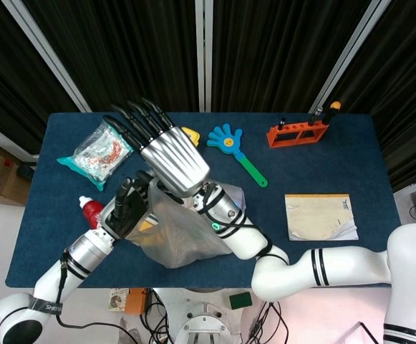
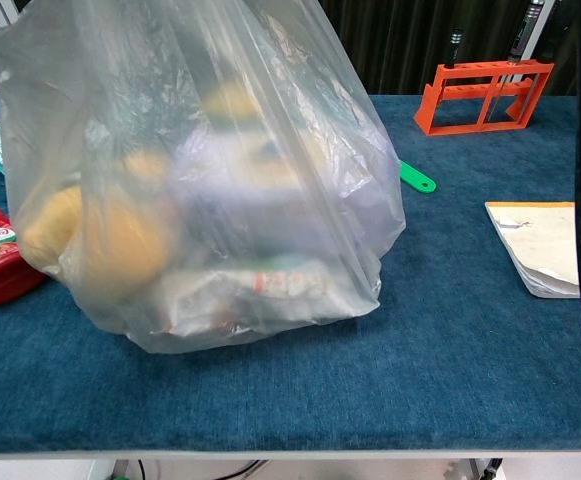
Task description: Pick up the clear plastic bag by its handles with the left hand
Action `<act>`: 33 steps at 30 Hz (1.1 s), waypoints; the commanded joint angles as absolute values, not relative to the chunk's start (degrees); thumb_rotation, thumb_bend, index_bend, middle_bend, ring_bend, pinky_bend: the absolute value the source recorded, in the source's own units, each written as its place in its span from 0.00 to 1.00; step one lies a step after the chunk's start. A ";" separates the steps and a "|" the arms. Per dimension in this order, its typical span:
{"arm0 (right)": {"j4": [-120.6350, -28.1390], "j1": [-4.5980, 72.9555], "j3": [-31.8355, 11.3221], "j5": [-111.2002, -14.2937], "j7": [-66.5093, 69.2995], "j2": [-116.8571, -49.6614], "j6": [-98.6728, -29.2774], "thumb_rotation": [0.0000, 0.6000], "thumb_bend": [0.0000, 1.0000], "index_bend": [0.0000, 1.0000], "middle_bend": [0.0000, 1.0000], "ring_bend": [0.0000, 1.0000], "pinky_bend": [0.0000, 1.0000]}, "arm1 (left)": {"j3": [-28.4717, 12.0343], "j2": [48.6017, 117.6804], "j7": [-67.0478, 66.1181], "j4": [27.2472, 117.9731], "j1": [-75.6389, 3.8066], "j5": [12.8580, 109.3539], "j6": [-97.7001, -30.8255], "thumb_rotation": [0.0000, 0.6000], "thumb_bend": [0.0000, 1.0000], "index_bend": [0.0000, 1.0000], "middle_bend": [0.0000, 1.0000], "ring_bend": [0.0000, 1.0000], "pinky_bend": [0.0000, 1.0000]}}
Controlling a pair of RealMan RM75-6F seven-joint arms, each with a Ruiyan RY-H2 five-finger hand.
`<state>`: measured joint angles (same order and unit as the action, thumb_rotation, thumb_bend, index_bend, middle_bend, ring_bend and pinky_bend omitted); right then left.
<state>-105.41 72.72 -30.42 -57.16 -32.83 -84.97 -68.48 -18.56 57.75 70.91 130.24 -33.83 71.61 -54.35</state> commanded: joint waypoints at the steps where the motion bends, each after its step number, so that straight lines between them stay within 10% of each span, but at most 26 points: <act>1: -104.76 72.96 -30.54 -56.97 -32.99 -85.09 -68.64 1.00 0.21 0.00 0.00 0.00 0.00 | -18.57 57.67 71.06 130.48 -33.60 72.02 -53.91 0.23 0.03 0.18 0.20 0.19 0.35; 33: -103.84 73.82 -30.10 -54.85 -33.79 -83.32 -67.99 1.00 0.20 0.00 0.00 0.00 0.00 | -18.72 55.29 78.87 128.28 -33.04 79.93 -49.18 0.24 0.03 0.24 0.28 0.26 0.47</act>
